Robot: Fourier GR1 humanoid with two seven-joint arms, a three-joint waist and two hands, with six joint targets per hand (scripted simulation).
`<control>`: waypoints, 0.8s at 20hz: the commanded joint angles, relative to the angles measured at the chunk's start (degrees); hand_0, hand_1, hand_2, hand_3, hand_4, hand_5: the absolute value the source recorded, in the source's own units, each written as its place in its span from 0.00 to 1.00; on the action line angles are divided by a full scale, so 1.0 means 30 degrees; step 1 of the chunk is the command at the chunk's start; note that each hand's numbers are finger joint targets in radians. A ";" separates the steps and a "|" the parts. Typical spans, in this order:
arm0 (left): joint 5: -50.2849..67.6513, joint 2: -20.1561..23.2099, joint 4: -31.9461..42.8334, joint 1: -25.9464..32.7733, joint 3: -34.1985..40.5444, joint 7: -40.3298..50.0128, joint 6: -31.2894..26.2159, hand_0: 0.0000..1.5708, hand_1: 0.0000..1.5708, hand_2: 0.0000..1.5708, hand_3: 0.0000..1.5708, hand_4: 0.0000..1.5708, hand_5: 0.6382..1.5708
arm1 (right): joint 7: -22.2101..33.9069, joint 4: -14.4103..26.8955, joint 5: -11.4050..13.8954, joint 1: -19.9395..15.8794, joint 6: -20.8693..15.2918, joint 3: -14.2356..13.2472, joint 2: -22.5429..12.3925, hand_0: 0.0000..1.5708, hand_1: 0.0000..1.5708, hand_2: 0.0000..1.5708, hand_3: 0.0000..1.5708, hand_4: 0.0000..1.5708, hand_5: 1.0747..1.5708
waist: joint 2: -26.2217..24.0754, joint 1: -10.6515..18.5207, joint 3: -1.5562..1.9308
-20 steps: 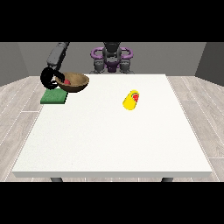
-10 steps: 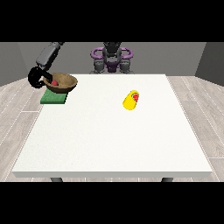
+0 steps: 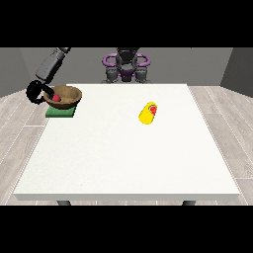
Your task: Pick the cup and pour the ball into the bowl, then pick the bowl and place it on the pad
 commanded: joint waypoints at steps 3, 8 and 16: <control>0.0736 0.0515 -0.2025 -0.0107 0.0265 0.0334 0.0450 0.00 0.00 0.00 0.00 0.00 1.00 | 0.0643 0.1946 -0.1541 -0.0863 0.0661 -0.1941 -0.1439 1.00 1.00 1.00 1.00 0.55 0.98 | 0.1778 0.0620 0.0013; 0.1710 0.1320 -0.4513 -0.0753 0.0305 0.1925 0.1778 0.00 0.00 0.00 0.00 0.00 0.99 | -0.0512 0.2505 -0.0800 -0.0891 -0.1305 -0.1904 -0.2402 0.69 0.69 0.65 0.63 0.00 0.92 | 0.2843 0.0874 0.0043; 0.2671 0.1932 -0.4522 0.0665 0.1405 0.2018 0.1550 0.00 0.00 0.00 0.00 0.00 0.99 | -0.0064 0.2367 -0.1480 -0.1839 -0.0230 -0.2479 -0.3292 0.25 0.25 0.22 0.18 0.00 0.68 | 0.2483 0.0323 -0.0006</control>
